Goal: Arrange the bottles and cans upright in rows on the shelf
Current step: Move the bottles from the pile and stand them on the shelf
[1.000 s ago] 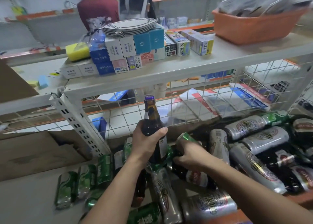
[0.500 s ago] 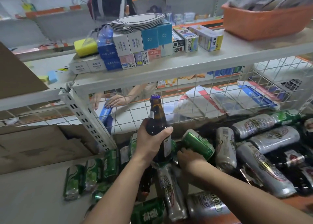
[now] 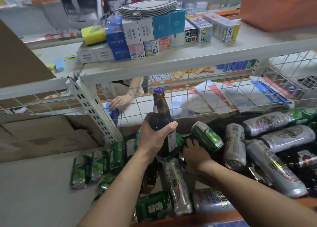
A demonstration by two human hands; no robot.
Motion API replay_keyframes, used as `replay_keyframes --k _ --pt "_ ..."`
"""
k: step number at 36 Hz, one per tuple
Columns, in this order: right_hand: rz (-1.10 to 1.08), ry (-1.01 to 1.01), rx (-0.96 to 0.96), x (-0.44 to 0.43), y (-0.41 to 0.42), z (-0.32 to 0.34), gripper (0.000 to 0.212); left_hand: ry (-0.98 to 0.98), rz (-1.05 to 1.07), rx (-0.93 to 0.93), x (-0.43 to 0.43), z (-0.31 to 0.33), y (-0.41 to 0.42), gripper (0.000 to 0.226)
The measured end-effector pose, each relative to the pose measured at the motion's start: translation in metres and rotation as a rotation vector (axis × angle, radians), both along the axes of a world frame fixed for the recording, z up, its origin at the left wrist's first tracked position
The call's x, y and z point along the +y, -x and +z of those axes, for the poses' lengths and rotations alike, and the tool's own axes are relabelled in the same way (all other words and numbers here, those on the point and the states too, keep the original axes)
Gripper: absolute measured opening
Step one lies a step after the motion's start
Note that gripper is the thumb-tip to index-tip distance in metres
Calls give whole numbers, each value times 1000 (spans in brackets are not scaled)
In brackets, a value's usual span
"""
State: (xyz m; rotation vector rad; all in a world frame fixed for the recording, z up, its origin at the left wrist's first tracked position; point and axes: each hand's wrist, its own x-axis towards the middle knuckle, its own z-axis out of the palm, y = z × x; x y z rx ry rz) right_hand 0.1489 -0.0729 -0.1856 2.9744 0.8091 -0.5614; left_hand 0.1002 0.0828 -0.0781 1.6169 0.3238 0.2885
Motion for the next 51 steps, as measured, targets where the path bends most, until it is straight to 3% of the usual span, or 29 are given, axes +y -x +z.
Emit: replay_keyframes --k 8,13,18,21,26,32,35,40,47,51 --pt "-3 -43 9 -3 0 2 55 17 20 -39 6 5 2 29" --pt "-10 -70 23 -2 -3 9 57 61 32 -107 10 15 -1 42" --pt "-46 -119 89 0 -8 19 54 74 10 -186 14 30 -5 33" --pt "-97 -217 81 1 -12 32 58 73 17 -217 17 35 -9 33" --pt "-338 -526 153 5 -20 60 45 72 23 -223 18 37 -14 31" --pt "-419 -720 191 6 -22 62 43 46 52 -229 15 31 -13 36" --pt "-437 -832 232 -2 -26 62 54 40 46 -205 16 27 -13 36" --pt "-400 -1019 295 -12 -28 61 44 47 74 -191 13 25 -14 33" --pt "-334 -1140 311 -25 -22 54 56 63 74 -205 5 24 -18 50" --pt "-304 -1118 289 -34 -9 40 62 50 72 -194 2 18 -21 45"
